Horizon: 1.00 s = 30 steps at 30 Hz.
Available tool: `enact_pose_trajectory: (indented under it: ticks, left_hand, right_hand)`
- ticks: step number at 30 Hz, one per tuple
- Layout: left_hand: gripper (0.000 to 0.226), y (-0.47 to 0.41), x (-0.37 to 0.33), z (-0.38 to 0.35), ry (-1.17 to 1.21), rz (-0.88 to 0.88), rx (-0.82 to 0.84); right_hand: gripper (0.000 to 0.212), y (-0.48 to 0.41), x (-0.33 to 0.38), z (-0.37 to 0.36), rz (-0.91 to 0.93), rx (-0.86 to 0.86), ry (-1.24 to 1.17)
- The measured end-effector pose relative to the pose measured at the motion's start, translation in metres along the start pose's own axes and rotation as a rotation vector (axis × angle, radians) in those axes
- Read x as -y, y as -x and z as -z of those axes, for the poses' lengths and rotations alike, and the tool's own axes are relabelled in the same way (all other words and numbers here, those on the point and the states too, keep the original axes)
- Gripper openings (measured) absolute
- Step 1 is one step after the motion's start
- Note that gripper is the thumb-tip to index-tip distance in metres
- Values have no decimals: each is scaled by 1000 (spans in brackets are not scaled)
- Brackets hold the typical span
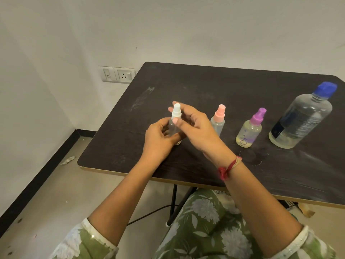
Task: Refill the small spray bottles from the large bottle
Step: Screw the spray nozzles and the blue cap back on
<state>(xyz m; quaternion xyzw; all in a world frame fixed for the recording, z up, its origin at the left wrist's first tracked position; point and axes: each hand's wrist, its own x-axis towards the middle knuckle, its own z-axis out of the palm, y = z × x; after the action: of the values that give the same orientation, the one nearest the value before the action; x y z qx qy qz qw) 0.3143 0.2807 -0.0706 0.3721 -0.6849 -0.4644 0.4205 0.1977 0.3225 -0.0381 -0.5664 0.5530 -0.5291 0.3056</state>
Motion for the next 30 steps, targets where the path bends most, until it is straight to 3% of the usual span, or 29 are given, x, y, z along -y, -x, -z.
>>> enact_pose_trajectory:
  ticks: [10,18,24,30]
  left_hand:
    - [34,0,1,1,-44,-36,-6]
    - [36,1,-1,1,-44,-30,22]
    - [34,2,-1,1,-104,-50,16]
    - [32,1,-1,0,-85,-45,31]
  right_hand:
    - [27,6,-1,-13,70,-251,79]
    - [34,1,0,0,23,-72,135]
    - [27,8,0,-11,101,-229,274]
    - [26,15,1,-11,88,-274,211]
